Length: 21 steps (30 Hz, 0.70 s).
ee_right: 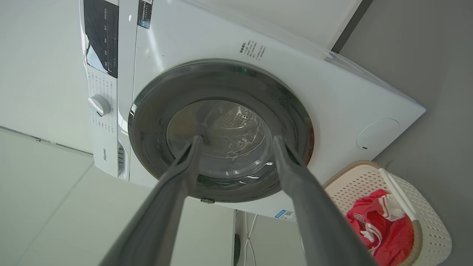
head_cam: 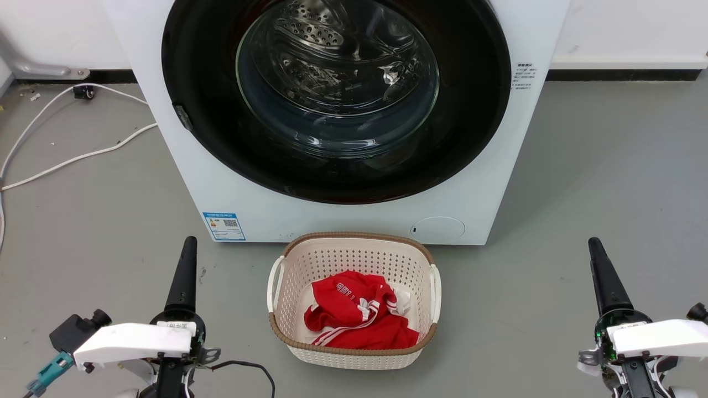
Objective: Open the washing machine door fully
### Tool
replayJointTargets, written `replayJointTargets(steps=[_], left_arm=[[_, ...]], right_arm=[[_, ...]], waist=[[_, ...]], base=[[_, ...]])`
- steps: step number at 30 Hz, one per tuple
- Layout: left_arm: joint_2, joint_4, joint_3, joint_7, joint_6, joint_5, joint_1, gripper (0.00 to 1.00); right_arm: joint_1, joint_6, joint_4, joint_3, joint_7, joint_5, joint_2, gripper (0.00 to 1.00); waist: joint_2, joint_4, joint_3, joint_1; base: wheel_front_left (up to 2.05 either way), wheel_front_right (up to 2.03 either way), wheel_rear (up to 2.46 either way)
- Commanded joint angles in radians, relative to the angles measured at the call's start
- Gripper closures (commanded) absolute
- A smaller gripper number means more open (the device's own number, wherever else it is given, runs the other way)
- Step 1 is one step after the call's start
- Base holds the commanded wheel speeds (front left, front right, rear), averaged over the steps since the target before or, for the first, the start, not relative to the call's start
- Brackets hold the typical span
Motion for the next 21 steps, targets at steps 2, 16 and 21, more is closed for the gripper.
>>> replayJointTargets(steps=[2, 16, 21], left_arm=[[0.003, -0.036, 0.007, -0.016, -0.001, 0.07, -0.027, 0.0], [0.003, -0.099, -0.008, -0.067, 0.003, 0.414, -0.026, 0.0], [0.003, -0.109, -0.024, -0.083, 0.009, 0.521, -0.021, 0.0]], right_arm=[[-0.012, 0.0, -0.034, 0.003, -0.018, -0.081, 0.0, 0.0], [-0.005, 0.0, -0.087, 0.022, -0.069, -0.461, 0.0, 0.0], [-0.001, 0.0, -0.1, 0.028, -0.086, -0.558, 0.0, 0.0]], waist=[[0.0, -0.001, 0.001, 0.0], [0.0, -0.002, 0.004, 0.0], [0.0, -0.004, 0.004, 0.0]], base=[[0.0, 0.0, 0.0], [0.0, 0.0, 0.0], [0.0, 0.0, 0.0]])
